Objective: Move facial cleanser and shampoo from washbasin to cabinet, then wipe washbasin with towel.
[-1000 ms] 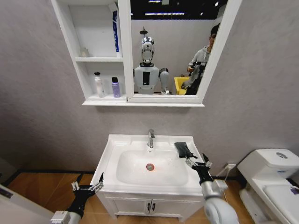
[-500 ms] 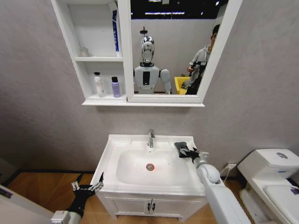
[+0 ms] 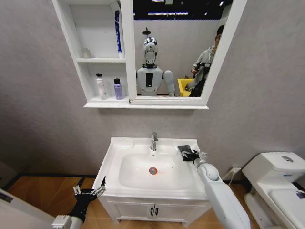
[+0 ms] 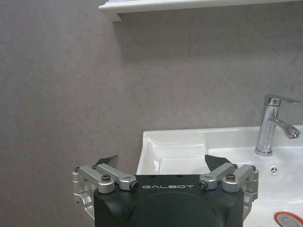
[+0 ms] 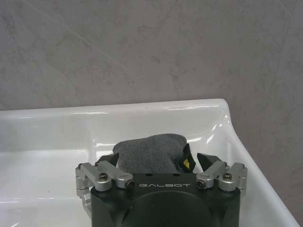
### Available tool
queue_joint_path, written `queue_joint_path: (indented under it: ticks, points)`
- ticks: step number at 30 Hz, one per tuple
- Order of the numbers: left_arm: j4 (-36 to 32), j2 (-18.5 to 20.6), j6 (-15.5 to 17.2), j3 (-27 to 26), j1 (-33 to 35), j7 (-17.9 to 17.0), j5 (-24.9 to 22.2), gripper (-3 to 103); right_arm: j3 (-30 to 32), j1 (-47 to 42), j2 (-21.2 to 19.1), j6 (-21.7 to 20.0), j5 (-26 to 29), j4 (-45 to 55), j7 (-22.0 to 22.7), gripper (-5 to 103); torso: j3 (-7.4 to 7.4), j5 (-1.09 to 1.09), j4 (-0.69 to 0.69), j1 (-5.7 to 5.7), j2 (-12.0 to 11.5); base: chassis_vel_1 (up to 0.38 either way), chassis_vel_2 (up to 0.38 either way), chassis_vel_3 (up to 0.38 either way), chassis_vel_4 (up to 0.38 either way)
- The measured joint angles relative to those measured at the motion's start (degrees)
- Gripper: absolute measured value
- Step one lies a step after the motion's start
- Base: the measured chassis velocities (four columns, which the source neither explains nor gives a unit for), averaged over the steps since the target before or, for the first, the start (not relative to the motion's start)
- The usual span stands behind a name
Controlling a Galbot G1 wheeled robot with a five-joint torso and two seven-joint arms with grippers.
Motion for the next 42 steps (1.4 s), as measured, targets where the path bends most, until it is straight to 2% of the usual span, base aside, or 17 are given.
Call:
queue_joint_path:
  ticks: [1, 4, 10, 15, 20, 23, 25, 27, 28, 29, 31, 32, 34, 35, 37, 40, 42]
  points:
    - [0.00, 0.00, 0.00, 0.00, 0.00, 0.00, 0.00, 100, 0.00, 0.00, 0.00, 0.00, 0.00, 0.00, 0.00, 93, 0.00, 0.00, 0.00, 0.00, 0.00, 0.000, 0.000, 0.000, 0.000]
    - [0.00, 0.01, 0.00, 0.00, 0.00, -0.01, 0.00, 100, -0.35, 0.33, 0.11, 0.09, -0.01, -0.86, -0.25, 78, 0.00, 0.00, -0.01, 0.00, 0.00, 0.000, 0.000, 0.000, 0.000]
    - [0.00, 0.01, 0.00, 0.00, 0.00, -0.01, 0.00, 100, -0.55, 0.49, 0.45, 0.23, 0.06, -2.06, -0.47, 71, 0.00, 0.00, 0.00, 0.00, 0.00, 0.000, 0.000, 0.000, 0.000]
    - [0.00, 0.01, 0.00, 0.00, -0.01, -0.01, 0.00, 100, -0.51, -0.11, 0.26, 0.53, -0.25, -2.64, -1.17, 74, 0.00, 0.00, 0.00, 0.00, 0.01, 0.000, 0.000, 0.000, 0.000]
    - [0.01, 0.01, 0.00, 0.00, 0.00, -0.01, -0.01, 100, -0.44, -0.47, -0.11, 0.96, -1.02, -3.25, -1.95, 89, 0.00, 0.00, -0.01, 0.00, 0.00, 0.000, 0.000, 0.000, 0.000]
    - [0.00, 0.01, 0.01, 0.00, -0.01, -0.01, 0.00, 100, -0.35, -0.49, -0.23, 1.30, -1.49, -3.52, -2.55, 90, 0.00, 0.00, 0.00, 0.00, 0.00, 0.000, 0.000, 0.000, 0.000]
    - [0.00, 0.01, 0.00, 0.00, -0.01, -0.01, -0.01, 100, -0.28, -0.49, -0.40, 1.58, -1.62, -3.58, -2.91, 80, 0.00, 0.00, 0.00, 0.00, 0.00, 0.000, 0.000, 0.000, 0.000]
    - [0.00, 0.01, 0.00, 0.00, -0.01, -0.01, -0.01, 100, -0.25, -0.48, -0.47, 1.64, -1.62, -3.58, -2.97, 80, 0.00, 0.00, 0.00, 0.00, 0.00, 0.000, 0.000, 0.000, 0.000]
    - [0.00, 0.01, 0.00, 0.00, -0.01, -0.01, -0.01, 100, -0.23, -0.40, -0.55, 1.67, -1.60, -3.58, -3.00, 74, 0.00, 0.00, 0.00, 0.00, 0.00, 0.000, 0.000, 0.000, 0.000]
    - [0.00, 0.01, 0.00, 0.00, -0.01, -0.01, -0.01, 100, -0.23, -0.40, -0.55, 1.67, -1.60, -3.58, -3.00, 74, 0.00, 0.00, 0.00, 0.00, 0.00, 0.000, 0.000, 0.000, 0.000]
    - [0.01, 0.01, 0.01, 0.00, -0.01, -0.01, -0.01, 100, -0.23, -0.09, -0.68, 1.68, -1.55, -3.57, -3.00, 58, 0.00, 0.00, 0.00, 0.00, 0.00, 0.000, 0.000, 0.000, 0.000]
    - [0.01, 0.01, 0.01, 0.00, -0.01, -0.01, -0.01, 100, -0.23, -0.09, -0.68, 1.68, -1.55, -3.57, -3.00, 58, 0.00, 0.00, 0.00, 0.00, 0.00, 0.000, 0.000, 0.000, 0.000]
    - [0.00, 0.01, 0.00, 0.00, -0.01, -0.01, -0.01, 100, -0.29, 0.06, -0.69, 1.62, -1.41, -3.44, -2.98, 47, 0.00, 0.00, 0.00, 0.00, 0.01, 0.000, 0.000, 0.000, 0.000]
    - [0.00, 0.01, 0.00, 0.00, -0.01, -0.01, -0.01, 100, -0.29, 0.06, -0.69, 1.62, -1.41, -3.44, -2.98, 47, 0.00, 0.00, 0.00, 0.00, 0.01, 0.000, 0.000, 0.000, 0.000]
    - [0.01, 0.01, 0.00, 0.00, -0.01, -0.01, -0.01, 100, -0.29, 0.04, -0.65, 1.49, -1.33, -3.28, -2.97, 36, 0.00, 0.00, 0.00, 0.00, 0.00, 0.000, 0.000, 0.000, 0.000]
    - [0.00, 0.01, 0.01, 0.00, -0.01, -0.01, -0.01, 100, -0.27, -0.11, -0.58, 1.48, -1.33, -3.19, -2.96, 30, 0.00, 0.00, 0.00, 0.00, 0.00, 0.000, 0.000, 0.000, 0.000]
    - [0.00, 0.01, 0.00, 0.00, -0.01, -0.01, -0.01, 100, -0.11, -0.55, -0.39, 1.44, -1.32, -2.79, -2.92, 19, 0.00, 0.00, 0.00, 0.00, 0.00, 0.000, 0.000, 0.000, 0.000]
